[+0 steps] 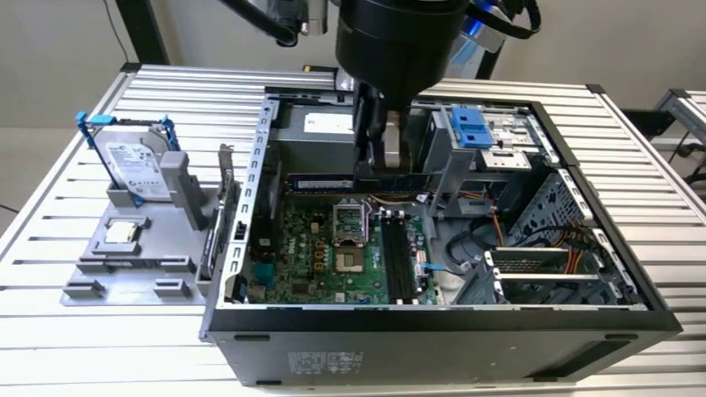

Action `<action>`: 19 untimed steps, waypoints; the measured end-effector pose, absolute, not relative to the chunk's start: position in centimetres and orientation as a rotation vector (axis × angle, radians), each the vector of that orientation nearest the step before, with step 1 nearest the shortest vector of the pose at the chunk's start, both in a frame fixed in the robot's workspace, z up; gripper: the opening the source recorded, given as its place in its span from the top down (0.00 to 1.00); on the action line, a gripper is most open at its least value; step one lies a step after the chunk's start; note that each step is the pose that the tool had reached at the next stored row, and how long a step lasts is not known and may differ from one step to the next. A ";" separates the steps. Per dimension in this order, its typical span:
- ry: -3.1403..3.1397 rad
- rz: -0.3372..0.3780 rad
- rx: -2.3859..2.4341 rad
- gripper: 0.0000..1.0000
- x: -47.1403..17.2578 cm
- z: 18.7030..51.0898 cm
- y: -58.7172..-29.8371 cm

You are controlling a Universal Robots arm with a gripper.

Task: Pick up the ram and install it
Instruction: 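Pick up the ram and move it above insertion slot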

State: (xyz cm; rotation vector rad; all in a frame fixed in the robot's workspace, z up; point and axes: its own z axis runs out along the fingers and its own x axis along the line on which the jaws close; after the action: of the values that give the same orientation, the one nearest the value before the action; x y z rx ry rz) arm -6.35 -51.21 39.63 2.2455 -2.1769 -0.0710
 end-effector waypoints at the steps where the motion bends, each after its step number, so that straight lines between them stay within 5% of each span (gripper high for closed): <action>1: -2.176 -0.071 2.246 1.00 -6.0 39.6 -51.2; 19: -2.174 -0.072 2.248 1.00 -2.3 39.6 -50.7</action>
State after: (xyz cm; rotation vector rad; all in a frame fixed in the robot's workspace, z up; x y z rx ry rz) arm -2.26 -50.71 39.63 2.2479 -2.1736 -0.0718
